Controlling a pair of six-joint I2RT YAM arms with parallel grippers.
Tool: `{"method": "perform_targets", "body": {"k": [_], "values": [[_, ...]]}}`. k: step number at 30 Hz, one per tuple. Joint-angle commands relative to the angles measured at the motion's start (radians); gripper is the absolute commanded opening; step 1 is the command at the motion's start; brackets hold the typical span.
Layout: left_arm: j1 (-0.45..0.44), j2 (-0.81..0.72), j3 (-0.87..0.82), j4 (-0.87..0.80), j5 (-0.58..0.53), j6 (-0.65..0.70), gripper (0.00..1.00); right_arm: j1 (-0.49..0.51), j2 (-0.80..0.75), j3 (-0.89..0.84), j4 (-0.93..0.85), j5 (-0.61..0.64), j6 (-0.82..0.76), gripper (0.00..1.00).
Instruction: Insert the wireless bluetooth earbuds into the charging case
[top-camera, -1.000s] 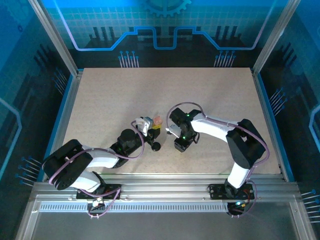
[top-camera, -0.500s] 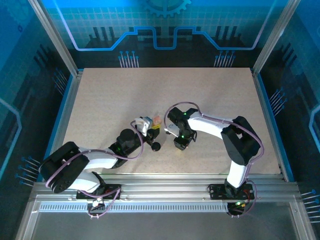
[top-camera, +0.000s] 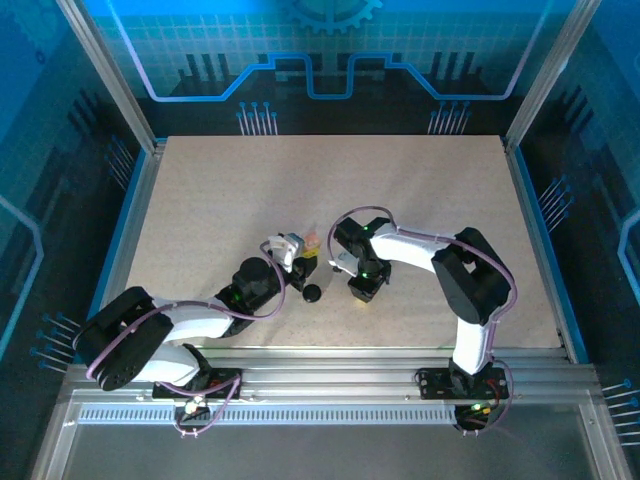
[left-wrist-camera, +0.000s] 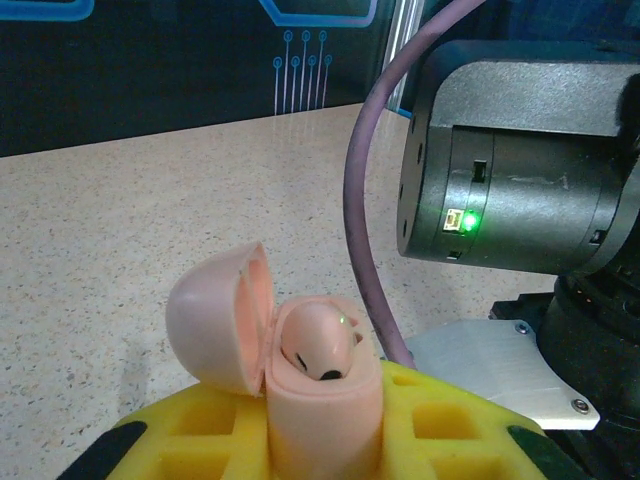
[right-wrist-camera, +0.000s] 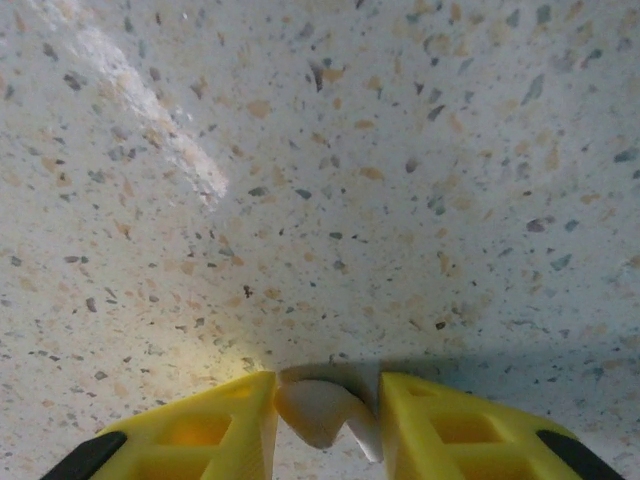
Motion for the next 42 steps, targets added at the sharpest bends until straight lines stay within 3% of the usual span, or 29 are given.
{"method": "perform_targets", "body": {"k": [1, 17, 23, 29, 36, 42], "values": [[0.009, -0.019, 0.008, 0.01, -0.011, 0.014, 0.23, -0.007, 0.029, 0.023, -0.026, 0.005, -0.003, 0.32], [0.01, 0.006, 0.022, -0.003, 0.006, 0.017, 0.23, -0.031, -0.029, 0.011, -0.021, 0.012, 0.041, 0.2], [0.007, 0.085, 0.054, 0.009, 0.058, 0.013, 0.22, -0.067, -0.152, -0.034, 0.041, -0.05, 0.113, 0.19], [-0.006, 0.226, 0.079, 0.142, 0.102, 0.023, 0.22, -0.102, -0.326, -0.107, 0.187, -0.122, 0.231, 0.19], [-0.061, 0.381, 0.084, 0.37, 0.134, 0.157, 0.21, -0.113, -0.499, -0.181, 0.344, -0.13, 0.349, 0.18], [-0.079, 0.399, 0.102, 0.364, 0.172, 0.254, 0.21, -0.113, -0.675, -0.298, 0.552, -0.195, 0.442, 0.19]]}}
